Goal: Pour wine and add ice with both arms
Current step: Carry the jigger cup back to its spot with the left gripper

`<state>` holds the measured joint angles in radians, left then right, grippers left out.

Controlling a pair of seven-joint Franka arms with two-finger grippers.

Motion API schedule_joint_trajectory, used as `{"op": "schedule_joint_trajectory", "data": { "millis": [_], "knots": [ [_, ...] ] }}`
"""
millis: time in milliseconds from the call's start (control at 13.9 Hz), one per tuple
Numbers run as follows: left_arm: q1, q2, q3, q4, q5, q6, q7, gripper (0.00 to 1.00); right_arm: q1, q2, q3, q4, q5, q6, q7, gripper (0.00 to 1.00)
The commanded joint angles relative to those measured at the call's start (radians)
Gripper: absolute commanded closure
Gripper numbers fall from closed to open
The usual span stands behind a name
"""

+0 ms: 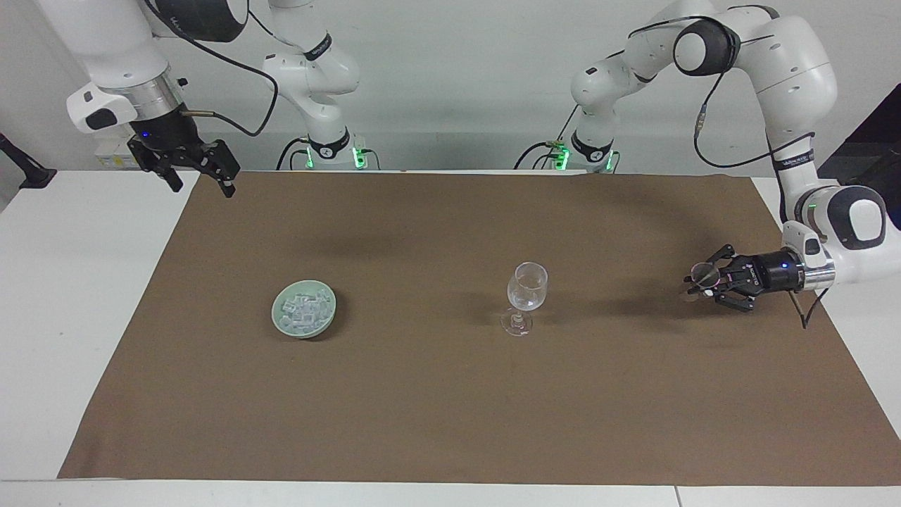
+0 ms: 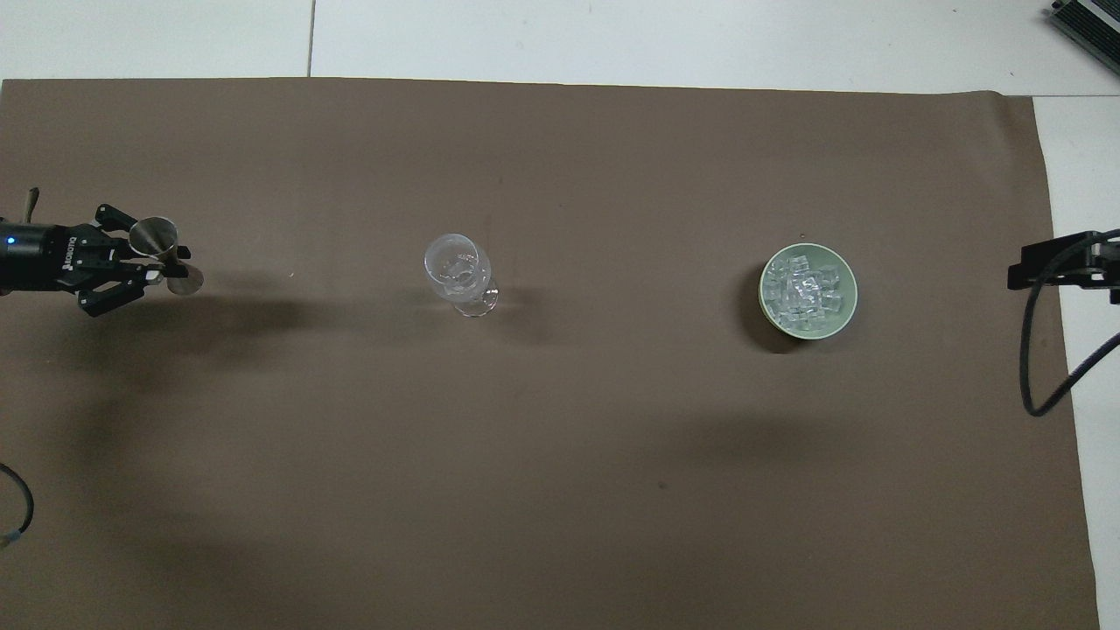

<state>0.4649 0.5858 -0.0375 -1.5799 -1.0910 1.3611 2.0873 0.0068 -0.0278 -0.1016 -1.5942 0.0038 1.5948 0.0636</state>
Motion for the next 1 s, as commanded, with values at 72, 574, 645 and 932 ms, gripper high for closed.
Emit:
{"op": "schedule_joint_trajectory", "data": {
  "millis": [72, 574, 645, 932],
  "knots": [
    [0.09, 0.083, -0.013, -0.002, -0.038, -0.063, 0.143, 1.0, 0.002, -0.012, -0.007, -0.009, 0.001, -0.015, 0.002, 0.0],
    [0.103, 0.186, -0.013, -0.003, -0.056, -0.076, 0.24, 1.0, 0.002, -0.017, -0.003, -0.015, -0.001, -0.004, -0.001, 0.0],
    [0.101, 0.189, -0.013, -0.003, -0.056, -0.074, 0.256, 1.0, 0.001, -0.02, -0.004, -0.016, 0.001, -0.007, -0.005, 0.0],
    [0.103, 0.212, -0.013, -0.003, -0.055, -0.073, 0.278, 1.0, 0.004, -0.021, 0.003, -0.027, 0.001, 0.02, -0.004, 0.0]
  ]
}}
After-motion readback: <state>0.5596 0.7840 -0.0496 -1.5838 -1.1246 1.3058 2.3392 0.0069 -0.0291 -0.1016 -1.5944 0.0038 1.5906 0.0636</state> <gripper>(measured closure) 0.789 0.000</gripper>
